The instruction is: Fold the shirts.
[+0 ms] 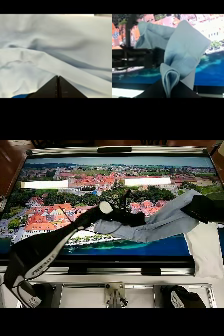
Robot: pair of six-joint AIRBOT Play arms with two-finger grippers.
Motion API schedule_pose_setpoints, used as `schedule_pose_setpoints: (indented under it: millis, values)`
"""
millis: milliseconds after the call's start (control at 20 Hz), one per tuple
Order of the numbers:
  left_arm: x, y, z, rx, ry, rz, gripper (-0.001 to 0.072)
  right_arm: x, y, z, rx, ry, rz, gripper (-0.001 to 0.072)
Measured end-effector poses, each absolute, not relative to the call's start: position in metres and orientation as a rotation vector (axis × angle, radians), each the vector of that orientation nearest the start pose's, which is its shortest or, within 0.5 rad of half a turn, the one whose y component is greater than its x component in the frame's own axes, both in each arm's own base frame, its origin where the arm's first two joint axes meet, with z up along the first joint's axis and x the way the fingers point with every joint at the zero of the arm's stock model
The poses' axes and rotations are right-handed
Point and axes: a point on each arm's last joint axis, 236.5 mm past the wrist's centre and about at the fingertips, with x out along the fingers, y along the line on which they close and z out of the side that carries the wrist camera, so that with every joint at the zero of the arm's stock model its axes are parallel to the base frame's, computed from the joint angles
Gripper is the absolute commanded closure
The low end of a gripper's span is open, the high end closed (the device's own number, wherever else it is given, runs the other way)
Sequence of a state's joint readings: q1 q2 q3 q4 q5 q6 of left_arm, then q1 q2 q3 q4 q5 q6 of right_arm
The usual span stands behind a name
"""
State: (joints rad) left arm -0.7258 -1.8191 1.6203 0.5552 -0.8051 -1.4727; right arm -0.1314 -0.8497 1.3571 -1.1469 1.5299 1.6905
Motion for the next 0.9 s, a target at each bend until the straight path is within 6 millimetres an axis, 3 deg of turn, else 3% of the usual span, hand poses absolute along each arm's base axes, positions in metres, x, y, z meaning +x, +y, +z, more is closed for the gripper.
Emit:
schedule_pose_setpoints:
  millis: [100, 250, 400, 550, 700, 900]
  values:
    - [0.364, -0.463, 0.074, -0.489, 1.123, -0.957, 0.0679, 0.301, 0.061, 0.205, 0.401, 1.013, 0.21, 0.0648]
    - [0.405, -0.391, 0.141, -0.443, 0.954, -0.867, 0.0679, 0.326, 0.079, 0.193, 0.39, 1.022, 0.267, 0.0648]
    - [0.43, -0.313, 0.213, -0.446, 0.778, -0.763, 0.0679, 0.348, 0.119, 0.175, 0.366, 1.039, 0.352, 0.0648]
    - [0.432, -0.248, 0.267, -0.449, 0.654, -0.679, 0.0678, 0.369, 0.171, 0.145, 0.345, 1.077, 0.434, 0.0648]
    - [0.418, -0.212, 0.292, -0.429, 0.617, -0.637, 0.0678, 0.385, 0.226, 0.098, 0.335, 1.141, 0.481, 0.0647]
    - [0.396, -0.202, 0.29, -0.387, 0.672, -0.644, 0.0678, 0.396, 0.286, 0.038, 0.378, 1.206, 0.512, 0.0646]
